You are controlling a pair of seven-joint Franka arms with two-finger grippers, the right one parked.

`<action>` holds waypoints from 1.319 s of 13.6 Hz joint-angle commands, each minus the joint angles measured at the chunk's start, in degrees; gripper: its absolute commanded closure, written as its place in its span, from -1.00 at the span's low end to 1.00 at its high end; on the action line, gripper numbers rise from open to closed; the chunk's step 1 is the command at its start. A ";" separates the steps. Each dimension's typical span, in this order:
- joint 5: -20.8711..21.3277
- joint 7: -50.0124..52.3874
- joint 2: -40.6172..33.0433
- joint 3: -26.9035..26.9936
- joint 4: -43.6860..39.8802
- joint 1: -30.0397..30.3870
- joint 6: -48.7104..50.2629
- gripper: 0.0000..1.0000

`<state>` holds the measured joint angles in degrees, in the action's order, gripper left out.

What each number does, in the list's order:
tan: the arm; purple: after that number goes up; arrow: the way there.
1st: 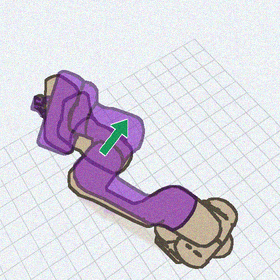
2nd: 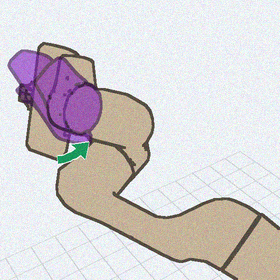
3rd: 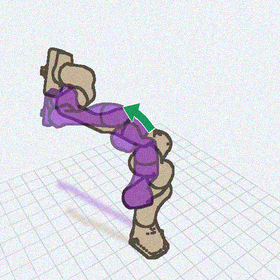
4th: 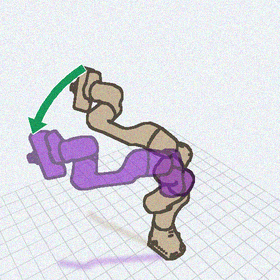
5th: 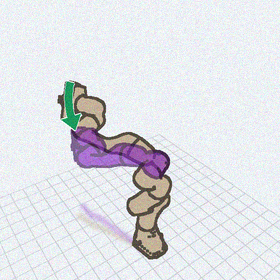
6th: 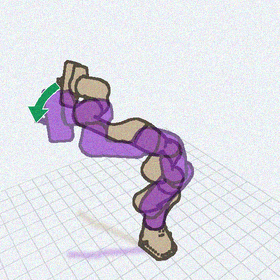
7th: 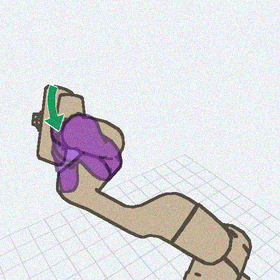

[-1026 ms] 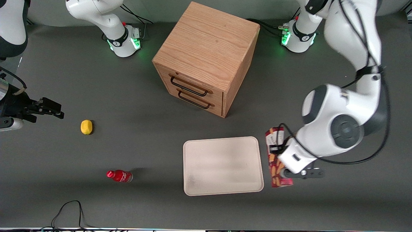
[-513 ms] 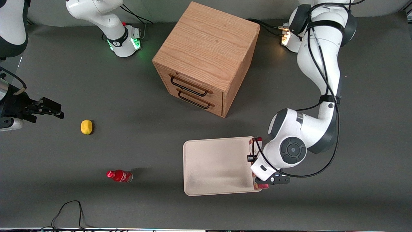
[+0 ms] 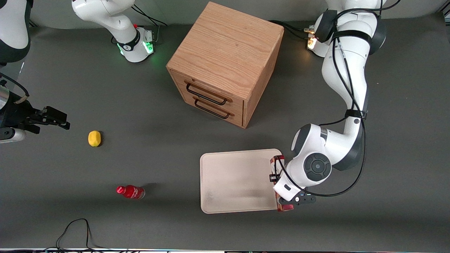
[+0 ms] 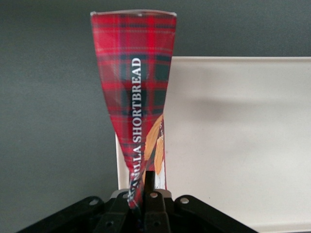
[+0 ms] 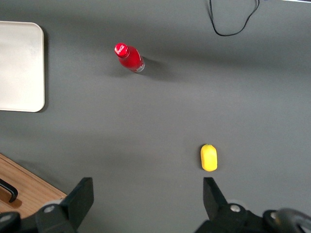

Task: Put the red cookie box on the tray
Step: 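Lower the box onto the tray edge with the left gripper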

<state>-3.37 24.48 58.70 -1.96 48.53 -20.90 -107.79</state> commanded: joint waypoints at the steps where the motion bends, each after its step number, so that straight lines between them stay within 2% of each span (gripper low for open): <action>1: 0.65 1.10 1.59 0.47 -1.51 -0.46 -1.45 1.00; 10: 0.65 1.10 1.77 0.47 1.48 -0.54 -3.92 1.00; 11: 0.65 1.18 1.77 0.47 2.44 -0.54 -4.62 0.83; 12: 0.65 1.27 1.60 0.47 3.06 -0.46 -5.23 0.01; 13: 0.65 1.27 1.60 0.47 3.15 -0.46 -5.33 -0.99; 18: 0.65 1.27 1.33 0.47 3.24 -0.37 -4.89 -1.00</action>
<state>-3.37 24.54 61.02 -1.94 50.63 -20.90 -112.20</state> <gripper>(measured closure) 0.449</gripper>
